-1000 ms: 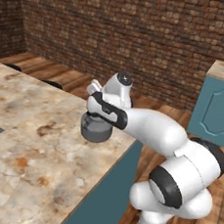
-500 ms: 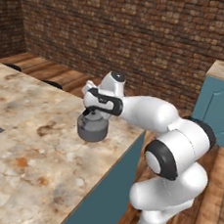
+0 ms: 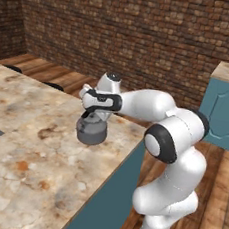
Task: The kettle is done boiling. Turn off the stove, then wait for 300 timesteps before moving the kettle to the dining table.
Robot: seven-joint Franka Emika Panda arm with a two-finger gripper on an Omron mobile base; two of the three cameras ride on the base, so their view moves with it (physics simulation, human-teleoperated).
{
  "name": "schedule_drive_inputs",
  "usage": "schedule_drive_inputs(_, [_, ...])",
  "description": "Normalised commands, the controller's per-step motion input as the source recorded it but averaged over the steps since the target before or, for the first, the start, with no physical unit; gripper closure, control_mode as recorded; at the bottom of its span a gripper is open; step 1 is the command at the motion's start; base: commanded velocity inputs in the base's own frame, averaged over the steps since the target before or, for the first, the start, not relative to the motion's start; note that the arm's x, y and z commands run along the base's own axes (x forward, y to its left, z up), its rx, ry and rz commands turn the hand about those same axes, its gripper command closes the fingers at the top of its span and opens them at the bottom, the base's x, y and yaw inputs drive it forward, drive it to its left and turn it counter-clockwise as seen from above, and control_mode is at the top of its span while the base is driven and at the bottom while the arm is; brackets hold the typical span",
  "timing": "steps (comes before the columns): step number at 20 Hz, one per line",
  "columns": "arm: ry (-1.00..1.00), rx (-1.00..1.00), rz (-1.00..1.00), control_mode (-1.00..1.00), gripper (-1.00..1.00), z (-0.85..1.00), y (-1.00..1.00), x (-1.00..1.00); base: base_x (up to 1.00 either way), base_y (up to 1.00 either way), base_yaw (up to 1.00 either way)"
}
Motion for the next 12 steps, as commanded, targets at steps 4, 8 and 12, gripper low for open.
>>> schedule_drive_inputs(4, [0.01,-0.03,0.02,-1.00,1.00,-0.20,0.05,0.20,0.00,0.00,0.00])
schedule_drive_inputs(8, [0.00,-0.05,0.00,-1.00,1.00,-0.19,0.00,0.11,0.00,0.00,0.00])
schedule_drive_inputs(12, [0.00,-0.05,0.00,-1.00,1.00,-0.20,0.00,0.14,0.00,0.00,0.00])
